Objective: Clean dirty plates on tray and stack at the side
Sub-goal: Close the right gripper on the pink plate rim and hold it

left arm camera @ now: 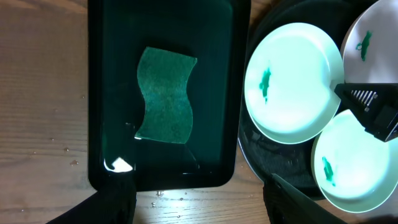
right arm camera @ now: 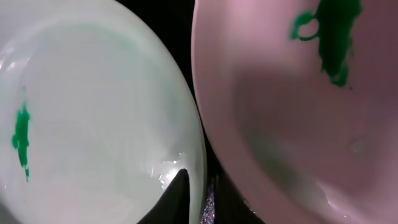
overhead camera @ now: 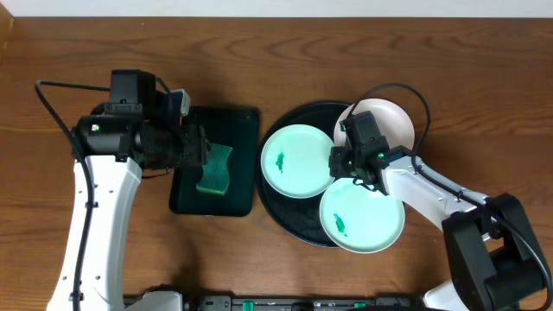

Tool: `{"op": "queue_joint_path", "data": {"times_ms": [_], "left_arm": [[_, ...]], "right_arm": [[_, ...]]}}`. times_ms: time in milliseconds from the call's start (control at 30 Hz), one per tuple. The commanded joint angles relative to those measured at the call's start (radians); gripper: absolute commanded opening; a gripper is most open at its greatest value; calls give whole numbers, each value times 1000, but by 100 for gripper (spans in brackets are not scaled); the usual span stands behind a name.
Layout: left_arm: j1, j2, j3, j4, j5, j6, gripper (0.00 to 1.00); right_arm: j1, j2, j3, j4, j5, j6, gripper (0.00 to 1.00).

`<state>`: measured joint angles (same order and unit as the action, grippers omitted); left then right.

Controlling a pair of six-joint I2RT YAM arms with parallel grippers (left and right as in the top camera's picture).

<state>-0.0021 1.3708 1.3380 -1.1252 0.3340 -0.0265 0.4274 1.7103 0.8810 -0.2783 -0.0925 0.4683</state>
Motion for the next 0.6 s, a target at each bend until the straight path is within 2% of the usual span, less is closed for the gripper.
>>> {"op": "queue_joint_path", "data": {"times_ms": [0,67,400,567], "left_arm": [[-2,2,-7,-2,-9,-1,66],[-2,2,-7,-2,-9,-1,66],[-2,7,-7,3,-10,-17,66],[-2,35,-7,36,-32,-67,66]], "right_arm": [[6,10,-8,3,13,14,6],[6,10,-8,6,13,14,1],[6,10,-8,5,13,14,2],[6,10,-8,6,13,14,2]]}}
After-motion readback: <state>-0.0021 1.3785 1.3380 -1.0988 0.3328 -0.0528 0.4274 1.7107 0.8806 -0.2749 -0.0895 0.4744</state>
